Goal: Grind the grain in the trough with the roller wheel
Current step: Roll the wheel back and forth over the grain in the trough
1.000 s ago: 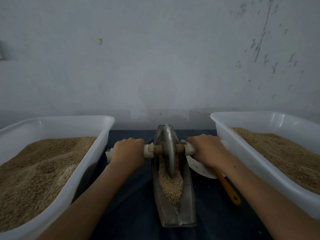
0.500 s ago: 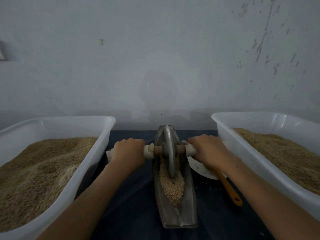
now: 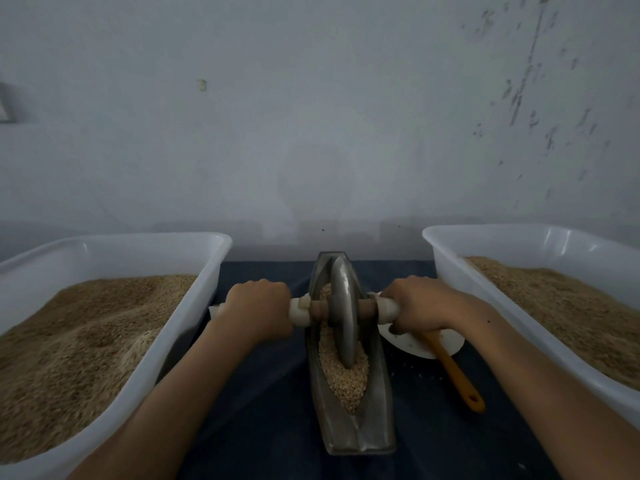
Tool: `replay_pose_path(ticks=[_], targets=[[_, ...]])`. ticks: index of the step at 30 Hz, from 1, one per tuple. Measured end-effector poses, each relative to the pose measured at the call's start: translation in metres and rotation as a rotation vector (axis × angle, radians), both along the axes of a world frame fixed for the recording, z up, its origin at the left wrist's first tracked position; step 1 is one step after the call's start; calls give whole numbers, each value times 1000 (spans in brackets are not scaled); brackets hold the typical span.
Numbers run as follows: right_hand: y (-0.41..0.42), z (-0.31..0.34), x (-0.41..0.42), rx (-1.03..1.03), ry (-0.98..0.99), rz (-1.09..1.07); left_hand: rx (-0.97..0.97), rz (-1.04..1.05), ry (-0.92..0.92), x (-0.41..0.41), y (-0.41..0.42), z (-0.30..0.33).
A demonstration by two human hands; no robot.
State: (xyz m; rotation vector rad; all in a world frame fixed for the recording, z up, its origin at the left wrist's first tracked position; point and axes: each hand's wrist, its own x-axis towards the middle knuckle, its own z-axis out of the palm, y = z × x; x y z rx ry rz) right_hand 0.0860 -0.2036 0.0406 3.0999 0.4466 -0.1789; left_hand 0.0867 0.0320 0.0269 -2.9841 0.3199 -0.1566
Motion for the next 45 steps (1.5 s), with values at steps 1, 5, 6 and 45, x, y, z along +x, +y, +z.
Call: replay_pose_path(ticks=[1, 5, 6, 45], targets=[[0, 0, 0, 8, 22, -8, 7, -1, -5, 0, 0, 0], [0, -5, 2, 10, -80, 14, -19, -3, -72, 1, 0, -3], [0, -8, 3, 6, -144, 20, -37, -8, -102, 1, 0, -5], [0, -6, 5, -27, -157, 60, -22, 23, -18, 2, 0, -3]])
